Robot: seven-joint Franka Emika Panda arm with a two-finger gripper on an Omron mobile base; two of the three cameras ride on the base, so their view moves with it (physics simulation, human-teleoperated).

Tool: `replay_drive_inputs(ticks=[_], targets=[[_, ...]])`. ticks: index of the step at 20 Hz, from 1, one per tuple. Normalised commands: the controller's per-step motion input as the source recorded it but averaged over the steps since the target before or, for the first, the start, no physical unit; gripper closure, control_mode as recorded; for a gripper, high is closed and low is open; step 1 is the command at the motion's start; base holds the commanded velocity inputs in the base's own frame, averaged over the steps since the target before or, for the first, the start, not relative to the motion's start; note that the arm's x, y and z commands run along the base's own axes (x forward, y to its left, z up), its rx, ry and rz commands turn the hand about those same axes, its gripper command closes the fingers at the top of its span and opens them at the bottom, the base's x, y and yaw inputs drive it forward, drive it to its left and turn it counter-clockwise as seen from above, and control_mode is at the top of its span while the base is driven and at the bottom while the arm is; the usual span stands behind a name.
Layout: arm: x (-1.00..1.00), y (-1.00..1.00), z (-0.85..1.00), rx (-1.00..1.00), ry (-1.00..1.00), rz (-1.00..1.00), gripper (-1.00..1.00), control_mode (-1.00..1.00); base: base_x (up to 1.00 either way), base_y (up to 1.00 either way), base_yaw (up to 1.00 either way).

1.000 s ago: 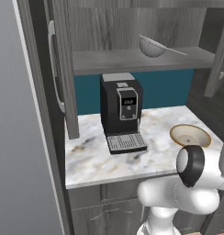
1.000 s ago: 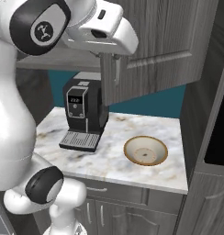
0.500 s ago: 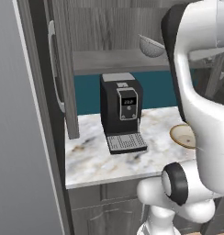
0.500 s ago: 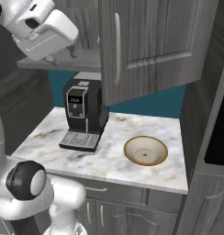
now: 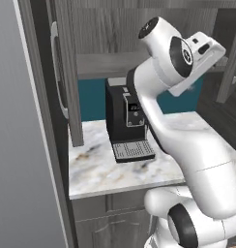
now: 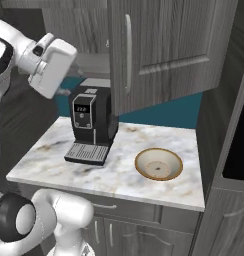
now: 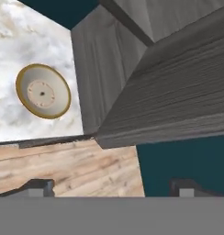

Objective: Open the cabinet and setup a tea strainer by placing it in the bowl upright.

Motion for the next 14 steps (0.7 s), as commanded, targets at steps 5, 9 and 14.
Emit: replay_drive_inputs(ticks=[5,9,14], targets=[[0.99,-0.09,0.00,-0.15,0.39,0.03,-1.00,-1.00,0.00,0.00,0.00],[0.88,-0.36,0.09,-0.07,0.47,-0.05,-1.00,-1.00,0.00,0.00,0.00],[0.52,-0.49,0.02,-0.01,0.39,-0.20,-1.00,-1.00,0.00,0.00,0.00]])
